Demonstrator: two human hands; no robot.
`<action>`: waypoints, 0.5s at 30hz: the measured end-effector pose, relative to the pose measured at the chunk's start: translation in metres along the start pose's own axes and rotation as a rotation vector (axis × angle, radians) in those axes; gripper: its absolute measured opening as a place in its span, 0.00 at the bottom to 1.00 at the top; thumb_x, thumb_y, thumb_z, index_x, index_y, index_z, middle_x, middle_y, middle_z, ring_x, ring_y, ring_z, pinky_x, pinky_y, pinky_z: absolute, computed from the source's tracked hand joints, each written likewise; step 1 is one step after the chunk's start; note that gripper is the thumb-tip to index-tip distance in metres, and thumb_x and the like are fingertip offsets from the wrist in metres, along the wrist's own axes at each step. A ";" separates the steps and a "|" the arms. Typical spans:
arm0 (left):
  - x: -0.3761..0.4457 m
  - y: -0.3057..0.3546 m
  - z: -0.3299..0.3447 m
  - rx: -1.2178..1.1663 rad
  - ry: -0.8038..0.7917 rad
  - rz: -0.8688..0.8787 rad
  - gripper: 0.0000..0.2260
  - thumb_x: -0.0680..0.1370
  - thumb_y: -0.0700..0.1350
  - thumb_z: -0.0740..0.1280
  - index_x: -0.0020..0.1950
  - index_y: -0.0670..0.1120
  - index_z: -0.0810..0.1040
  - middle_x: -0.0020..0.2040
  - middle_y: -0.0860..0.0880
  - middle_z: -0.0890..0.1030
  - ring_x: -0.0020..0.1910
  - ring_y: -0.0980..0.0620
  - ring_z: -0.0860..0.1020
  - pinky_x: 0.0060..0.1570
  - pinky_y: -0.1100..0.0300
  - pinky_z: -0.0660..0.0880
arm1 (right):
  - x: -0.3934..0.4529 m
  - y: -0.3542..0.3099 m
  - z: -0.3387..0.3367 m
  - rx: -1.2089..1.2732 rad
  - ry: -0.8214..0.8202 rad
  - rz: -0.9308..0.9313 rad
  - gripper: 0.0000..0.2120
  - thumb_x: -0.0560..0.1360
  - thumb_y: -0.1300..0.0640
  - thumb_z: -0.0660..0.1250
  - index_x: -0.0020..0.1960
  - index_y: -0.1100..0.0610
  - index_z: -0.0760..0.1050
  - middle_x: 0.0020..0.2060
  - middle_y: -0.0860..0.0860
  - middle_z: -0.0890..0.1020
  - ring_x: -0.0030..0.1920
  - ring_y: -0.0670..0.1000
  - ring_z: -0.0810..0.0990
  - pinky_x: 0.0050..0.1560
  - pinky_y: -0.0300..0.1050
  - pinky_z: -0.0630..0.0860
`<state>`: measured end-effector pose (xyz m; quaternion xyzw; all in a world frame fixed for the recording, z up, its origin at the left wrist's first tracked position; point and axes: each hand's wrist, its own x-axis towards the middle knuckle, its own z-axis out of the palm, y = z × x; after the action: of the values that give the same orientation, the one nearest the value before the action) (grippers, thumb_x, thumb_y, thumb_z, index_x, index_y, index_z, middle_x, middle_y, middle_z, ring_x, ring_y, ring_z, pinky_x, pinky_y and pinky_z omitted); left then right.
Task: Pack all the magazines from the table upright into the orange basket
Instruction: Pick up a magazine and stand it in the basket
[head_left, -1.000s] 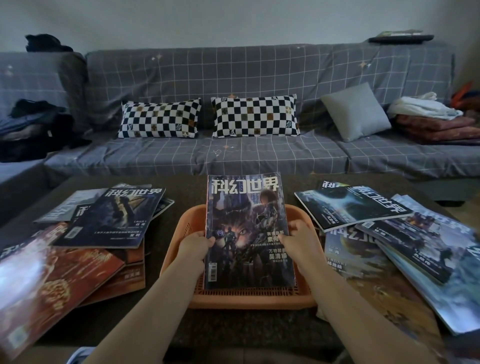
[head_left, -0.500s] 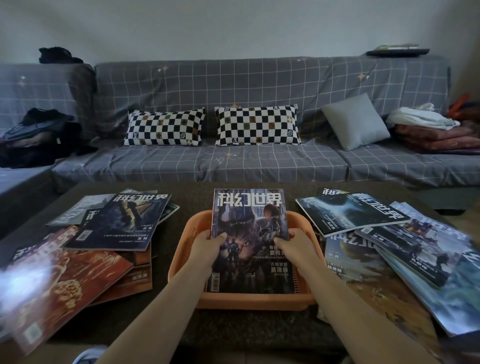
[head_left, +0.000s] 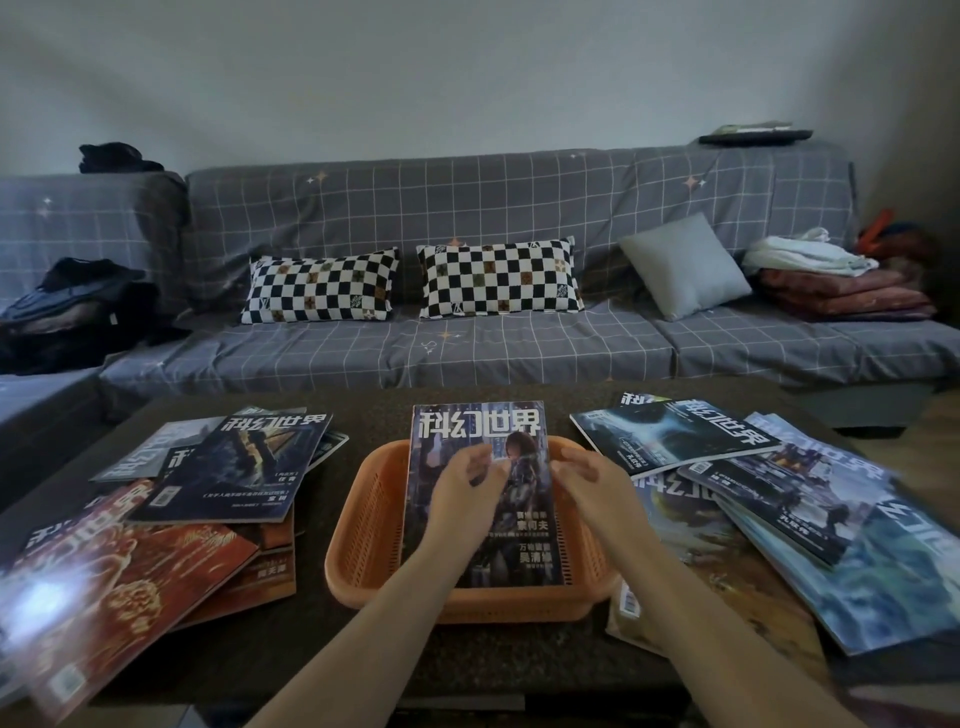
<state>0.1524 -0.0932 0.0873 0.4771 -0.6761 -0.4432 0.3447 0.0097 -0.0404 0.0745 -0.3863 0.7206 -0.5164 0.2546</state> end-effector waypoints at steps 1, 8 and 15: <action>-0.002 0.005 0.008 -0.002 -0.020 0.008 0.17 0.80 0.50 0.64 0.68 0.49 0.72 0.56 0.57 0.77 0.52 0.61 0.75 0.51 0.66 0.70 | -0.003 0.001 -0.007 0.018 0.016 -0.003 0.14 0.76 0.52 0.66 0.61 0.52 0.75 0.46 0.43 0.79 0.43 0.39 0.76 0.39 0.36 0.74; -0.021 0.033 0.080 -0.126 -0.141 0.025 0.08 0.80 0.47 0.64 0.59 0.52 0.77 0.54 0.53 0.80 0.54 0.57 0.78 0.51 0.63 0.74 | -0.018 0.021 -0.079 -0.029 0.133 0.004 0.12 0.76 0.55 0.65 0.59 0.53 0.77 0.47 0.47 0.81 0.47 0.47 0.80 0.53 0.50 0.78; -0.031 0.042 0.165 -0.183 -0.288 -0.058 0.10 0.79 0.48 0.65 0.61 0.51 0.76 0.54 0.54 0.79 0.55 0.55 0.78 0.59 0.57 0.75 | -0.022 0.073 -0.151 -0.142 0.282 0.066 0.09 0.77 0.54 0.65 0.54 0.52 0.80 0.40 0.42 0.80 0.38 0.38 0.77 0.32 0.32 0.69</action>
<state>0.0008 -0.0127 0.0634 0.3947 -0.6612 -0.5765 0.2732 -0.1148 0.0730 0.0562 -0.3035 0.7961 -0.5045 0.1398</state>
